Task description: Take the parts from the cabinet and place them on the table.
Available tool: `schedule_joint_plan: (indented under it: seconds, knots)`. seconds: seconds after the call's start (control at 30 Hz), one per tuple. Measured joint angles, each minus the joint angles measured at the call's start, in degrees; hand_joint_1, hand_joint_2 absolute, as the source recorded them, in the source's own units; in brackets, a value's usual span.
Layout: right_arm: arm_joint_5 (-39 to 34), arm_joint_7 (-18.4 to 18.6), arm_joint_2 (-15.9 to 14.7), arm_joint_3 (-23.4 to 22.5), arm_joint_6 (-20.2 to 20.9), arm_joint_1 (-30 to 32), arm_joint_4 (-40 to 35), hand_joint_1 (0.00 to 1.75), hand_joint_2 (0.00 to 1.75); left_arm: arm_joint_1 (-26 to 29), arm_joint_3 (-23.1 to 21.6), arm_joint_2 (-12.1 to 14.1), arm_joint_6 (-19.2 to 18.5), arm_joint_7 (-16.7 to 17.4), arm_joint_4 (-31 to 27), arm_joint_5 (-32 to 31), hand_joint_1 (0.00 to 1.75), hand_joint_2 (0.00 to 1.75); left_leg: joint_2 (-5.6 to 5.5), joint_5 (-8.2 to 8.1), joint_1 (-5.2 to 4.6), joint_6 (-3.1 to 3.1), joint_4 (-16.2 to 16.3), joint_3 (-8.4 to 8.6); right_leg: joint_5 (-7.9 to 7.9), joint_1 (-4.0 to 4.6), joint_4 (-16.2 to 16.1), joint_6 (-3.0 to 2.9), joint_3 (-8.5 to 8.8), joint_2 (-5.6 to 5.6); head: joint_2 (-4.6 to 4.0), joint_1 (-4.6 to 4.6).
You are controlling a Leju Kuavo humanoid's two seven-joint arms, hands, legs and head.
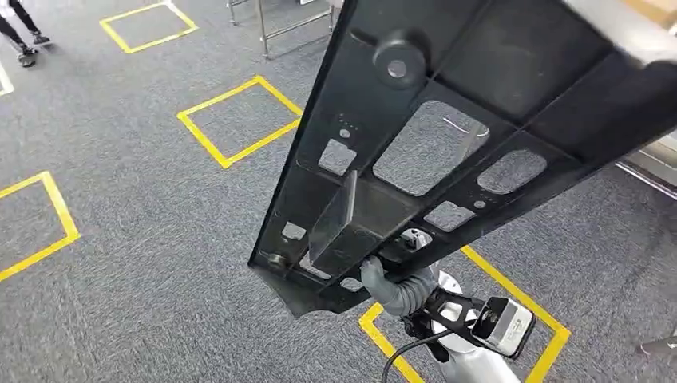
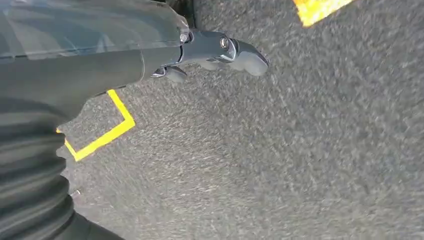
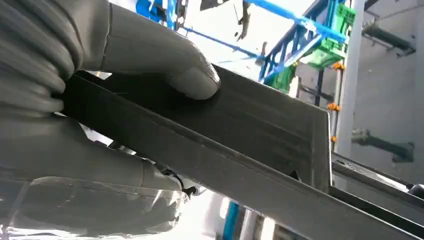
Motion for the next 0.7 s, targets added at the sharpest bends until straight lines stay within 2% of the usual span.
schedule_joint_plan:
  seconds: [0.1, 0.13, 0.17, 0.2, 0.23, 0.27, 0.3, 0.33, 0.37, 0.4, 0.43, 0.47, 0.5, 0.6, 0.63, 0.67, 0.7]
  knots:
    - [0.04, 0.00, -0.09, 0.00, -0.28, -0.08, 0.15, 1.75, 1.75, -0.05, 0.00, -0.02, -0.09, -0.02, 0.00, 0.02, 0.00, 1.75, 1.58, -0.16, 0.26, -0.82, -0.36, 0.43, 0.21, 0.25, -0.17, -0.56, -0.34, 2.03, 0.00, -0.02]
    - [0.09, -0.02, -0.15, 0.00, -0.33, -0.10, 0.15, 1.75, 1.75, -0.22, 0.00, -0.02, -0.13, 0.00, 0.00, 0.00, 0.00, 1.75, 2.17, -0.33, -0.01, -1.25, -0.48, 0.82, 0.56, 0.01, -0.87, -0.97, -0.01, 2.76, 0.00, -0.02]
    - [0.11, -0.02, -0.20, 0.00, -0.33, -0.06, 0.20, 1.75, 1.75, -0.34, -0.02, 0.02, -0.17, 0.00, 0.00, 0.00, 0.00, 1.75, 0.21, -0.93, 0.38, -1.57, 0.34, 0.59, 0.99, -0.53, -1.48, -1.11, 0.54, 3.28, 0.00, 0.00]
    - [0.09, -0.06, -0.22, 0.00, -0.33, -0.38, 0.28, 1.75, 1.75, -0.28, -0.02, 0.00, -0.18, 0.02, 0.02, 0.00, 0.00, 1.75, -2.04, -2.37, 0.42, -1.70, 2.53, -0.42, 1.08, -0.74, -1.64, -1.46, 0.66, 3.83, 0.00, -0.02]
    - [0.09, -0.07, -0.22, 0.07, -0.33, -0.61, 0.42, 1.75, 1.75, -0.15, -0.02, -0.07, -0.17, 0.07, 0.02, 0.00, 0.00, 1.75, -3.23, -4.50, 0.48, -1.73, 6.55, -2.37, 1.12, -0.73, -1.63, -1.63, 0.63, 4.31, 0.00, -0.02]
    - [0.11, -0.07, -0.22, 0.09, -0.33, -0.57, 0.57, 1.75, 1.75, -0.01, -0.02, -0.04, -0.17, 0.07, 0.02, 0.00, 0.00, 1.75, -3.79, -6.62, 0.58, -1.92, 11.45, -4.80, 1.07, -0.68, -1.62, -1.71, 0.66, 5.10, 0.00, -0.02]
    - [0.11, -0.07, -0.26, 0.09, -0.33, -0.52, 0.77, 1.75, 1.75, 0.23, -0.02, 0.00, -0.17, 0.07, 0.02, 0.00, 0.00, 1.75, -3.96, -7.96, 0.60, -2.11, 15.69, -7.07, 1.03, -0.64, -1.51, -1.76, 0.62, 5.89, 0.00, -0.02]
    - [0.11, -0.02, -0.26, 0.15, -0.33, -0.52, 0.96, 1.75, 1.75, 0.37, -0.02, 0.02, -0.17, 0.07, 0.02, 0.00, 0.00, 1.75, -3.98, -7.85, 0.61, -2.23, 17.64, -8.37, 0.99, -0.65, -1.32, -1.77, 0.57, 6.72, 0.00, -0.02]
    - [0.33, -0.04, -0.24, 0.26, -0.55, -0.52, 1.18, 1.75, 1.75, 0.36, -0.02, 0.02, -0.17, 0.07, 0.02, 0.00, 0.00, 1.75, -3.98, -6.28, 0.67, -2.28, 16.51, -8.15, 0.90, -0.72, -1.16, -1.66, 0.60, 7.50, 0.00, -0.02]
    - [0.57, -0.02, -0.26, 0.33, -0.74, -0.51, 1.22, 1.75, 1.75, 0.28, -0.02, 0.02, -0.17, 0.07, 0.02, 0.00, 0.00, 1.75, -4.00, -3.89, 0.76, -2.28, 13.10, -6.83, 0.78, -0.79, -0.97, -1.50, 0.66, 8.22, 0.00, -0.02]
    - [0.94, -0.04, -0.24, 0.37, -1.09, -0.52, 1.22, 1.75, 1.75, 0.21, -0.02, 0.02, -0.17, 0.07, 0.02, 0.00, 0.00, 1.75, -4.35, -1.17, 0.90, -2.29, 8.27, -4.73, 0.59, -0.86, -0.67, -1.34, 0.71, 8.91, 0.00, -0.02]
    - [1.38, -0.07, -0.24, 0.48, -1.36, -0.52, 1.22, 1.75, 1.75, 0.17, -0.02, 0.02, -0.17, 0.07, 0.02, 0.00, 0.00, 1.75, -5.76, 1.29, 1.14, -2.29, 3.04, -2.35, 0.32, -0.97, -0.22, -1.09, 0.66, 9.55, 0.00, -0.02]
    - [1.66, -0.07, -0.26, 0.59, -1.57, -0.52, 1.20, 1.75, 1.75, 0.14, -0.02, 0.02, -0.17, 0.11, 0.02, 0.00, 0.00, 1.75, -8.11, 0.20, 1.19, -2.07, 1.00, -1.46, 0.02, -0.73, 0.33, -0.66, 0.31, 10.07, 0.00, -0.02]
    - [2.82, 0.09, -0.26, 0.83, -2.25, -0.18, 0.75, 1.75, 1.75, -0.07, -0.02, 0.04, -0.15, 0.15, 0.02, 0.00, 0.00, 1.75, -6.80, 0.47, 0.70, -1.08, 0.94, -1.40, 0.26, -1.28, 0.24, 0.29, -0.20, 11.27, 0.00, -0.02]
    - [3.12, 0.09, -0.26, 0.89, -2.40, -0.05, 0.48, 1.75, 1.75, -0.15, -0.02, 0.04, -0.07, 0.15, 0.02, 0.06, 0.00, 1.75, -6.47, 0.69, 0.77, -0.68, 0.64, -1.28, 0.32, -1.16, 0.15, 0.72, -0.27, 11.67, 0.00, -0.02]
    - [3.35, 0.11, -0.28, 0.94, -2.43, 0.09, 0.20, 1.75, 1.75, -0.20, -0.02, -0.07, -0.07, 0.17, 0.02, -0.02, 0.00, 1.75, -5.59, 1.07, 1.17, -0.13, 0.05, -1.08, -0.05, -1.26, 0.59, 0.84, -0.23, 10.89, 0.00, -0.02]
    - [3.47, 0.09, -0.35, 0.98, -2.45, 0.03, -0.17, 1.75, 1.75, -0.21, -0.02, -0.06, -0.11, 0.17, 0.02, 0.00, 0.00, 1.75, -5.16, 1.09, 1.13, 0.17, -0.19, -0.93, -1.36, -0.94, 2.31, 1.06, -0.99, 8.13, 0.00, 0.00]
